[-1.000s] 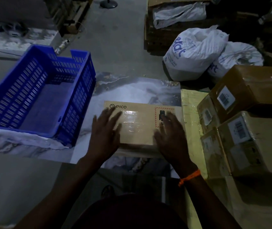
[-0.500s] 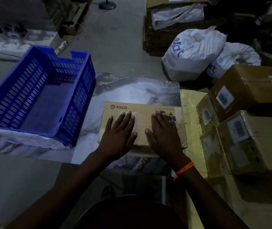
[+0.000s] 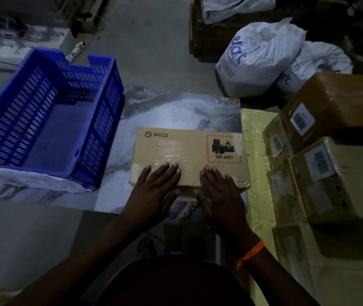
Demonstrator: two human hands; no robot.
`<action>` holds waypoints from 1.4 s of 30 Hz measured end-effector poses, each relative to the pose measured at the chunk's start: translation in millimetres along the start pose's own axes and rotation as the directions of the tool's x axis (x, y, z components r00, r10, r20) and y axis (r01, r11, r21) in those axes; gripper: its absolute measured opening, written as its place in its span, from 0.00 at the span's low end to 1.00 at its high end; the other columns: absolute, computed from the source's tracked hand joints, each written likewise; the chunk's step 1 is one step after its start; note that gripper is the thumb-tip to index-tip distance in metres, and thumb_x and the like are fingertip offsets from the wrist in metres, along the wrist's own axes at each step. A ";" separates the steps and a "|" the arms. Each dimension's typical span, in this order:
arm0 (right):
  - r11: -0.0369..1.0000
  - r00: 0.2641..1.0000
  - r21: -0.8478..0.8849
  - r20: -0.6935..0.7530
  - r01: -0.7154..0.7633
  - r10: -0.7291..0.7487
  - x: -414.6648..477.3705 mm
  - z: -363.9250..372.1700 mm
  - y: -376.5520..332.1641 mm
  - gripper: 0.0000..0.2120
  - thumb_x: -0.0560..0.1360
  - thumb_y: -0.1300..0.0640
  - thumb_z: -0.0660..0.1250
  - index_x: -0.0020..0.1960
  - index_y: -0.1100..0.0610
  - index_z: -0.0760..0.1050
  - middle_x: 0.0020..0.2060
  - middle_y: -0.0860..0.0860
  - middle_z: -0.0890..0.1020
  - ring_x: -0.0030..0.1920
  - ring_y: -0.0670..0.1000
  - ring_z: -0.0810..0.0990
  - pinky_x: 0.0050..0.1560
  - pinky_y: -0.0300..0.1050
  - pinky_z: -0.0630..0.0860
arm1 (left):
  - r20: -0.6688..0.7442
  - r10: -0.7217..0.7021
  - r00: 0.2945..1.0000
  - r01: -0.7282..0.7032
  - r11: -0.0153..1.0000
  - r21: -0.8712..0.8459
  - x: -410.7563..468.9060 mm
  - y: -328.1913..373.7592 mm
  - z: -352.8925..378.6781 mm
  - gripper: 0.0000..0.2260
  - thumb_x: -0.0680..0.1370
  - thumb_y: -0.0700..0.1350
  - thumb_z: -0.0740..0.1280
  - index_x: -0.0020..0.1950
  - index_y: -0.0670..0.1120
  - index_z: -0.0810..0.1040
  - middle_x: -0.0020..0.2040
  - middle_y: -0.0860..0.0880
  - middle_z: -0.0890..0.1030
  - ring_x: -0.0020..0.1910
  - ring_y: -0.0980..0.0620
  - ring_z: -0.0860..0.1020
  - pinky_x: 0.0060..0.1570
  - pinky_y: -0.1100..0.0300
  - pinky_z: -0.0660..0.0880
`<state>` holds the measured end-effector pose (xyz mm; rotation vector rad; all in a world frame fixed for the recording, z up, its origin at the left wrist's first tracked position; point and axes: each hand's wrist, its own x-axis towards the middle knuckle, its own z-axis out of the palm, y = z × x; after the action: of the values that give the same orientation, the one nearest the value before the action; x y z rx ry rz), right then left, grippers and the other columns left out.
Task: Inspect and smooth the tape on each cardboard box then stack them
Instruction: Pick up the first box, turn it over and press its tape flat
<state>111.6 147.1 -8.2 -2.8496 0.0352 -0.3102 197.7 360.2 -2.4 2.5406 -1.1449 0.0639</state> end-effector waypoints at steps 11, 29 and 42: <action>0.604 0.738 0.444 0.243 -0.662 0.630 93.4 -56.2 69.1 0.28 0.78 0.40 0.70 0.68 0.59 0.76 0.65 0.59 0.80 0.62 0.58 0.80 0.56 0.46 0.75 | 0.360 -0.709 0.606 0.696 0.254 -0.672 66.2 -57.7 -58.0 0.26 0.82 0.52 0.68 0.78 0.48 0.68 0.76 0.43 0.70 0.72 0.44 0.72 0.66 0.47 0.73; 0.329 0.618 0.723 0.169 -0.607 0.768 45.2 -29.2 56.6 0.20 0.75 0.54 0.78 0.60 0.58 0.72 0.49 0.46 0.77 0.45 0.37 0.75 0.35 0.24 0.72 | 0.275 -0.782 0.559 0.496 0.050 -0.867 31.6 -51.3 -17.3 0.29 0.74 0.51 0.76 0.73 0.48 0.73 0.62 0.48 0.79 0.59 0.50 0.79 0.50 0.53 0.79; 0.817 0.866 0.348 -0.025 -0.460 0.499 14.8 23.7 53.0 0.30 0.78 0.50 0.73 0.74 0.62 0.70 0.74 0.61 0.72 0.73 0.61 0.71 0.71 0.53 0.70 | 0.003 -0.599 0.800 0.493 0.656 -0.572 0.0 -42.4 23.5 0.38 0.72 0.51 0.74 0.78 0.42 0.65 0.72 0.41 0.72 0.70 0.46 0.71 0.67 0.50 0.69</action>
<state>131.5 101.6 -41.8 -2.3757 0.6554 -0.3308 226.4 378.2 -37.1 2.1711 -0.2096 -0.1579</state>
